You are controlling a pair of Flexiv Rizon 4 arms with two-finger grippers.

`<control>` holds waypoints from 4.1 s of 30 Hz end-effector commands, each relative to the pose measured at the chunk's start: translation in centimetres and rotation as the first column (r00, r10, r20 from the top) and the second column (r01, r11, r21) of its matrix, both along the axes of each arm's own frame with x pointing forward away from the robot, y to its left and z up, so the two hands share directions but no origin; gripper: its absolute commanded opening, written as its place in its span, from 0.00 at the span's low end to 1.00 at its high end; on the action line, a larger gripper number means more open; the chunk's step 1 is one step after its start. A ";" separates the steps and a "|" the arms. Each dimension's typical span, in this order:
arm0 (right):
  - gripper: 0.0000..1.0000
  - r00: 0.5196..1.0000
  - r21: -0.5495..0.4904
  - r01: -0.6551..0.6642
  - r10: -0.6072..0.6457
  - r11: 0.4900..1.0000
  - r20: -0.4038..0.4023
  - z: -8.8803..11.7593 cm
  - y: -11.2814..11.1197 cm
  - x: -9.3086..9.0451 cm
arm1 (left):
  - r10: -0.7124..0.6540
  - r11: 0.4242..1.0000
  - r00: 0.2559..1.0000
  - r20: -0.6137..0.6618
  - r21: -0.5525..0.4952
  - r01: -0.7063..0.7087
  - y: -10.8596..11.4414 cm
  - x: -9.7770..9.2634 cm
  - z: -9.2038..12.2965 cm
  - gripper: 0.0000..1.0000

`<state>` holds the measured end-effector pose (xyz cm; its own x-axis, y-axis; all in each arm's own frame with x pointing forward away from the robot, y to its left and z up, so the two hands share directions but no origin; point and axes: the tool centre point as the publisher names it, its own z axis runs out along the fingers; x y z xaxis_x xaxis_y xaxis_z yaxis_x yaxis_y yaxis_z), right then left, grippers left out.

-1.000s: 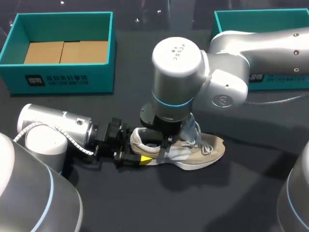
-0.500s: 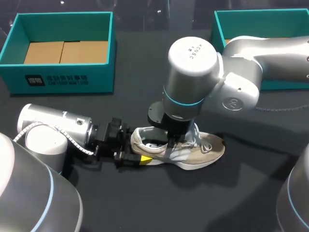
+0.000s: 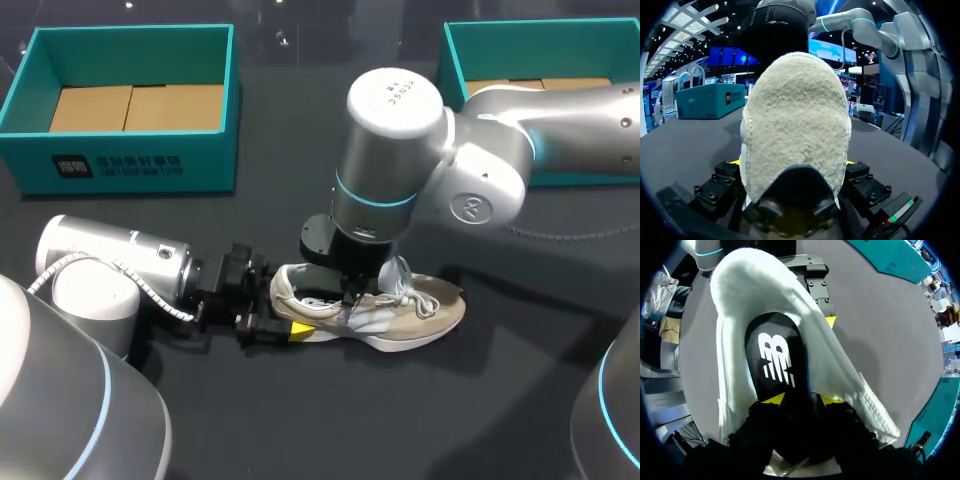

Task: Take the shoe out of the shoebox, open the shoe tongue, remove and reinsert the insole, then place the shoe into the shoebox

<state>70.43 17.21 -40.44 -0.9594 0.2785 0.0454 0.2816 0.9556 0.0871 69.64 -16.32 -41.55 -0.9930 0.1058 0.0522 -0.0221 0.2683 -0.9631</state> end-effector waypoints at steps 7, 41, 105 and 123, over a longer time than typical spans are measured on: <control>0.00 0.999 0.002 0.029 -0.029 1.000 -0.023 -2.0 -0.7 -2.2 | 0.000 1.000 1.000 0.000 0.000 0.000 -0.3 0.0 -0.2 0.00; 0.00 0.994 0.411 -0.101 0.079 0.906 0.070 3.1 -4.1 -0.9 | 0.000 1.000 1.000 0.000 0.000 0.000 -0.3 0.0 -0.2 0.00; 0.48 0.891 0.486 -0.165 0.342 0.858 -0.301 7.4 5.2 0.7 | 0.000 1.000 1.000 0.000 0.000 0.000 -0.3 0.0 -0.2 0.00; 0.45 0.871 0.579 -0.142 0.379 0.803 -0.312 6.2 5.8 -1.5 | 0.000 1.000 1.000 0.000 0.000 0.000 -0.3 0.0 -0.2 0.00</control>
<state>69.16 22.78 -33.90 -0.8533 -0.1601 0.4962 0.1491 0.8370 0.5265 69.58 -16.38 -41.48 -0.9930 0.1060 0.0517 -0.0216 0.2674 -0.9633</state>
